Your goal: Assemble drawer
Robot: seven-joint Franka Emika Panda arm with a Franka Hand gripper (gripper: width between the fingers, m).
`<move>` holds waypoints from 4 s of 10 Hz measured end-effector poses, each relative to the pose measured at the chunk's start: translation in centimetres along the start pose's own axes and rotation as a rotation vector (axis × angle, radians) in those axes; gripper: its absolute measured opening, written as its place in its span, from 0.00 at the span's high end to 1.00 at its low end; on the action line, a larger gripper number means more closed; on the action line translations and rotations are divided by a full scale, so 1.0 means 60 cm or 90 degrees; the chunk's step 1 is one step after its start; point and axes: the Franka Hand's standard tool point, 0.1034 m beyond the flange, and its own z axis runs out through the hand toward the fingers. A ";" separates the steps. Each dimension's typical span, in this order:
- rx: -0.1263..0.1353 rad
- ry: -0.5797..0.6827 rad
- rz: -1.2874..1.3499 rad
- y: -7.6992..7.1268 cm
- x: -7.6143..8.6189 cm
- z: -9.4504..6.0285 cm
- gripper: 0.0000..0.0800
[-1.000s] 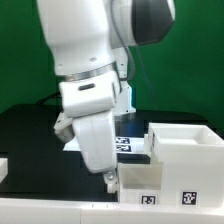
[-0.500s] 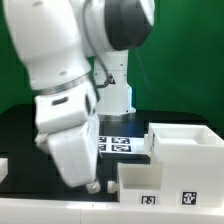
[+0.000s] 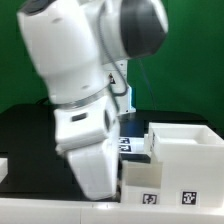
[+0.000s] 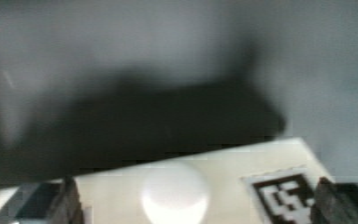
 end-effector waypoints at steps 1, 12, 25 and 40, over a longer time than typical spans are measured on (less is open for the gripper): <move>-0.007 -0.020 0.012 -0.005 -0.003 0.004 0.19; -0.059 -0.080 -0.059 0.009 0.014 0.012 0.19; -0.087 -0.078 -0.075 0.019 0.029 0.008 0.19; -0.163 -0.103 0.117 -0.121 0.027 -0.052 0.19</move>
Offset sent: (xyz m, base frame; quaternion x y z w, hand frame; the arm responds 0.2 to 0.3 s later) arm -0.0129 0.0315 0.0036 -0.0196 0.0101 0.0443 0.9988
